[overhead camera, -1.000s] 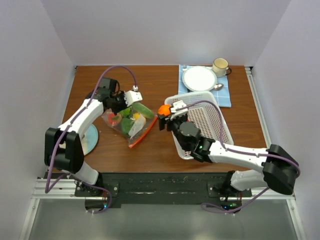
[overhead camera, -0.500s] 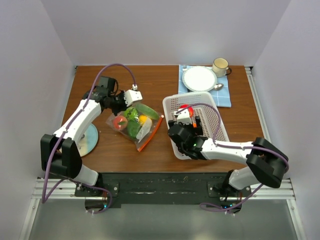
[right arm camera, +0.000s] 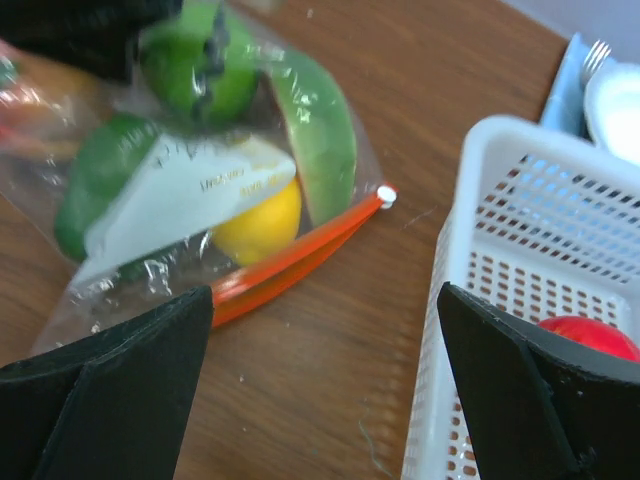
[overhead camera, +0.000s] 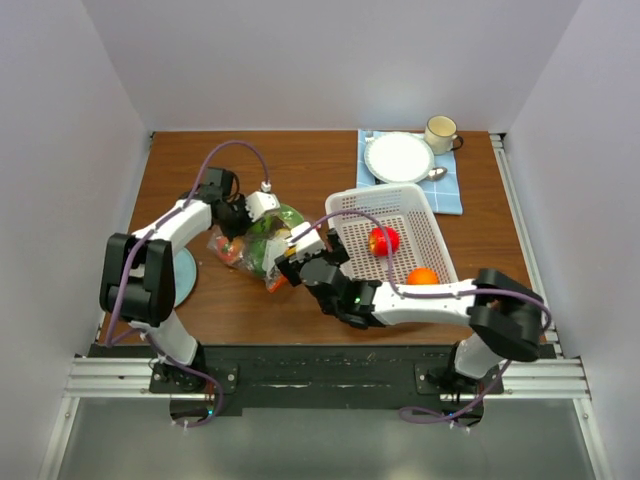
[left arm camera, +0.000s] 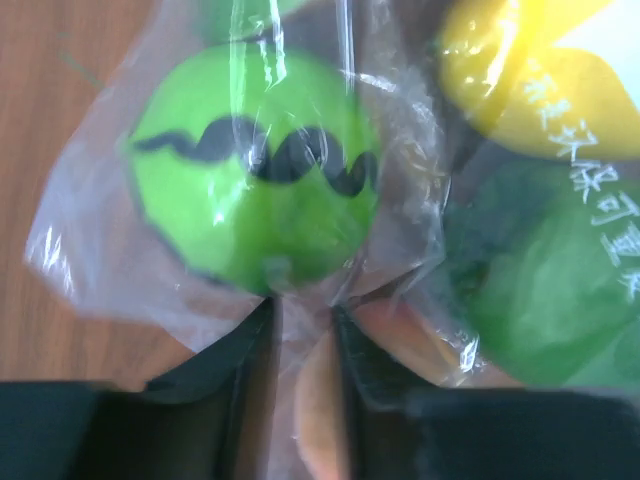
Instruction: Open the zip-top bag and remove the fake food
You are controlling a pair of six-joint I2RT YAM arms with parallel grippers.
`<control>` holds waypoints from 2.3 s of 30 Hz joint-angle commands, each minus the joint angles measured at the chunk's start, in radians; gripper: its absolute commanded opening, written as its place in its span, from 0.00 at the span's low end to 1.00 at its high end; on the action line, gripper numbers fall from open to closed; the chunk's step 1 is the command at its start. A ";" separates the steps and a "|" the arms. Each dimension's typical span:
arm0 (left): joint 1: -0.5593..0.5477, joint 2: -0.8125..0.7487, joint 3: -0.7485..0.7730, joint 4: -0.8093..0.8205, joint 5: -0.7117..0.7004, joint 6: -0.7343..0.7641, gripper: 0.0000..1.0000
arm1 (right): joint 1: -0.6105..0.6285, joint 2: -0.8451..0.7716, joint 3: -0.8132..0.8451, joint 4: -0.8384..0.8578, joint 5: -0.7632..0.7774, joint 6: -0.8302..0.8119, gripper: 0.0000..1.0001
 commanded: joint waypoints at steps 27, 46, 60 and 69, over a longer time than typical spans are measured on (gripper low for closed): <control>0.214 0.194 0.169 0.021 0.216 -0.250 1.00 | -0.158 0.259 0.100 0.133 -0.127 0.017 0.98; 0.173 0.206 0.221 -0.056 0.109 -0.079 0.00 | -0.168 0.167 -0.075 0.193 -0.248 0.129 0.93; 0.068 0.132 0.152 -0.061 0.078 -0.063 0.00 | -0.168 0.305 0.040 0.305 -0.430 0.183 0.91; 0.016 0.059 0.170 -0.145 0.102 -0.046 0.00 | -0.168 0.356 0.109 0.335 -0.428 0.166 0.93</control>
